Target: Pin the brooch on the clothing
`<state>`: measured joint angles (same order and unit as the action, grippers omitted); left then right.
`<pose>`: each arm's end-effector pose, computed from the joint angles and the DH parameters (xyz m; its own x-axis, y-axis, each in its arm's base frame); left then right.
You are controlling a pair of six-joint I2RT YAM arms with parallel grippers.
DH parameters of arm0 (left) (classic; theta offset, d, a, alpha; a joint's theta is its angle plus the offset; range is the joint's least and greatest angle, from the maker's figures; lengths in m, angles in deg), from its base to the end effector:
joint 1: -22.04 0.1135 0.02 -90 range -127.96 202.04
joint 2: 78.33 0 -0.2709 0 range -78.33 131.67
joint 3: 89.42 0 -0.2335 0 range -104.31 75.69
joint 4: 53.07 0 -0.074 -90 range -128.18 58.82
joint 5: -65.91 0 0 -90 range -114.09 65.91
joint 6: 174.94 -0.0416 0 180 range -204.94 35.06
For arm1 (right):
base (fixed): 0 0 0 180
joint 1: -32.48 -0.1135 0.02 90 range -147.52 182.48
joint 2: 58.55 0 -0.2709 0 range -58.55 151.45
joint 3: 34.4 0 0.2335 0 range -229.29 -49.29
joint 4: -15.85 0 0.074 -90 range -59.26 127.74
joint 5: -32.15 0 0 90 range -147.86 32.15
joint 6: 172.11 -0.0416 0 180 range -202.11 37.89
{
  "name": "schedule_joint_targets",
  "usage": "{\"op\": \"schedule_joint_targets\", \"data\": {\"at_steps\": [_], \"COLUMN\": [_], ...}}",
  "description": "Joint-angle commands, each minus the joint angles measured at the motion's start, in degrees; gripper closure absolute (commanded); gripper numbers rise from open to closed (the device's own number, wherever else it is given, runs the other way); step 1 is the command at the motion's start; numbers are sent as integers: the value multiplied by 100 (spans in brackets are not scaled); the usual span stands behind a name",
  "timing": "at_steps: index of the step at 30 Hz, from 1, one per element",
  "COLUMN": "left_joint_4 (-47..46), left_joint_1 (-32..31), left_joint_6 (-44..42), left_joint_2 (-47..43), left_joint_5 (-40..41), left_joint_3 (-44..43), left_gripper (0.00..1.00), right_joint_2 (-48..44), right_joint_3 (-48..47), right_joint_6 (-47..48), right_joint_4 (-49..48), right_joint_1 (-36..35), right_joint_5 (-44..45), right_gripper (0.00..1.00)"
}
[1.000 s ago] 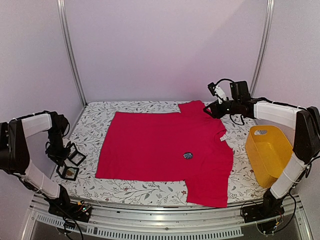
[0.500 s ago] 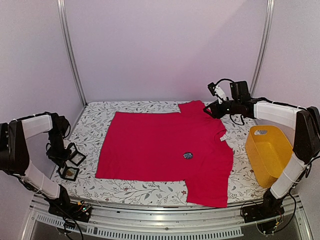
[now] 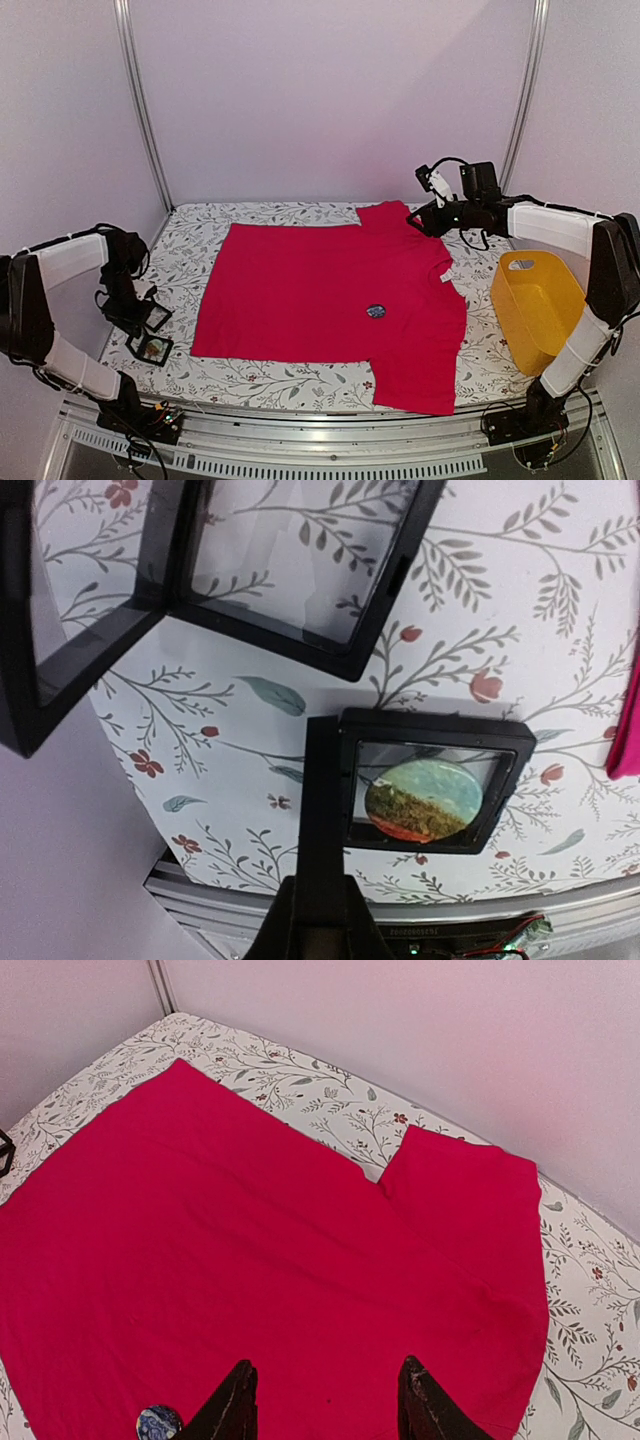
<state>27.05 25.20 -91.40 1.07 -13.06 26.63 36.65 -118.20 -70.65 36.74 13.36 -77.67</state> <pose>0.1834 0.0181 0.2033 -0.9915 0.0559 0.1179 0.0765 0.9810 0.1783 0.3441 0.1342 0.2767 -0.3796 -0.3294 -0.8645 -0.6677 0.7444 0.0096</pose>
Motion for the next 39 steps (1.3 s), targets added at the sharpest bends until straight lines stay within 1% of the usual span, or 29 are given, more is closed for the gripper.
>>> {"op": "schedule_joint_targets", "data": {"at_steps": [1, 4, 10, 14, 17, 22, 28, 34, 39], "left_joint_4": [47, 101, 243, 245, 291, 274, 84, -118, -248], "left_joint_1": [-287, -578, -705, -987, -1110, -1109, -1035, -981, -755], "left_joint_6": [-67, -35, -91, -61, -5, -51, -184, -505, -651], "left_joint_2": [153, 405, 800, 1210, 1537, 2015, 2428, 2676, 3026], "left_joint_5": [-165, -138, -76, -83, -71, 296, 556, 584, 626], "left_joint_3": [-32, -234, -754, -1012, -1372, -1828, -2305, -2901, -3301], "left_gripper": [100, 100, 100, 100, 100, 100, 100, 100, 100], "right_joint_2": [-91, -80, -57, -35, -20, 22, 51, 86, 95], "right_joint_3": [2, -11, -19, -45, -56, -63, -70, -72, -89], "right_joint_6": [24, 5, -4, -2, 5, 1, 5, 13, 22], "right_joint_4": [4, 33, 37, 68, 68, 68, 77, 82, 111], "right_joint_1": [2, 3, 4, 4, -1, 3, 4, 2, -4], "right_joint_5": [38, 22, 31, 38, 22, -6, 13, 25, 60], "right_gripper": [54, 54, 53, 53, 53, 53, 53, 53, 53]}}
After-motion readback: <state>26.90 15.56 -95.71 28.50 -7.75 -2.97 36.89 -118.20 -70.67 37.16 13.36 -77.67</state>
